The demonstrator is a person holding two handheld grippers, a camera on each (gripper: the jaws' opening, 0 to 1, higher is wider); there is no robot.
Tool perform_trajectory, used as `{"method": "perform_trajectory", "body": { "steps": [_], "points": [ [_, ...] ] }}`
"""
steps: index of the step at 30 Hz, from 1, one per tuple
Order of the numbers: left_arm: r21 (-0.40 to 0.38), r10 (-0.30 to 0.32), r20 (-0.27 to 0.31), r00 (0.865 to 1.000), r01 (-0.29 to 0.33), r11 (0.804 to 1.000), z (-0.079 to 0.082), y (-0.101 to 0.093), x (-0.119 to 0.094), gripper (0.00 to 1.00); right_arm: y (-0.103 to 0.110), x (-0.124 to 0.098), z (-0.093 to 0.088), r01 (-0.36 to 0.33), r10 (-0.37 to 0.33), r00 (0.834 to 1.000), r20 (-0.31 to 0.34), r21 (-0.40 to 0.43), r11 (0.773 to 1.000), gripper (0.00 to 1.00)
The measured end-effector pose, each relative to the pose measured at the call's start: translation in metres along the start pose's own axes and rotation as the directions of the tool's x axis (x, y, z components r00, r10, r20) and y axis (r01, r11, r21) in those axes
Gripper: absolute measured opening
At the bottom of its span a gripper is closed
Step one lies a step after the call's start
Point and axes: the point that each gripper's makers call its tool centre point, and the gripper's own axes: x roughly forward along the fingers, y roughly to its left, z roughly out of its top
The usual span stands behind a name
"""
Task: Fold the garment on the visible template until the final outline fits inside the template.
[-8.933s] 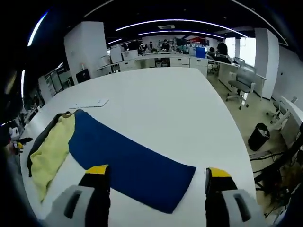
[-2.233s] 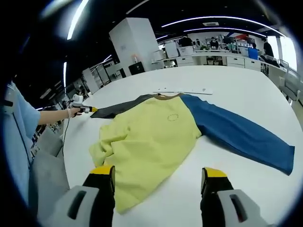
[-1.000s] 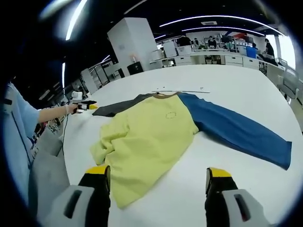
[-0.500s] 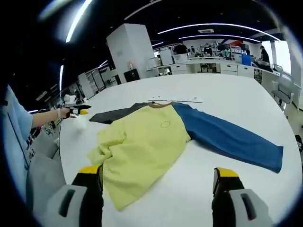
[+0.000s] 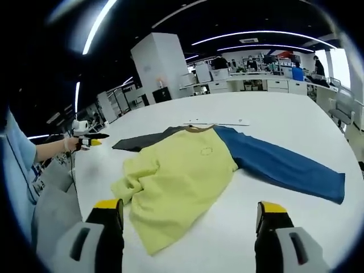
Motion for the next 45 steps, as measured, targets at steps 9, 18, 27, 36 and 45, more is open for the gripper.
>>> {"method": "perform_trajectory", "body": {
  "steps": [9,18,27,36,45],
  "points": [
    [-0.041,-0.018,0.021,1.0,0.019,0.999,-0.013,-0.029,-0.012,0.95,-0.002,-0.02,-0.001,0.012,-0.013,0.999,0.038,0.03,0.999,0.98],
    [-0.068,-0.048,0.022,0.999,0.05,0.996,-0.025,-0.06,-0.013,0.93,0.002,-0.026,-0.005,0.023,-0.026,0.998,0.064,0.047,0.999,0.96],
    [-0.105,-0.133,0.021,0.991,0.135,0.985,-0.041,-0.117,0.004,0.86,0.013,-0.021,-0.022,-0.003,0.001,0.999,0.038,0.064,0.998,0.87],
    [-0.123,-0.242,0.009,0.97,0.241,0.963,-0.044,-0.166,0.028,0.72,0.033,-0.01,-0.05,-0.05,0.052,0.999,-0.015,0.104,0.993,0.78],
    [-0.103,-0.336,-0.059,0.94,0.329,0.939,-0.056,-0.213,0.046,0.57,0.045,0.001,-0.075,-0.069,0.078,0.995,-0.066,0.129,0.989,0.66]
  ]
}}
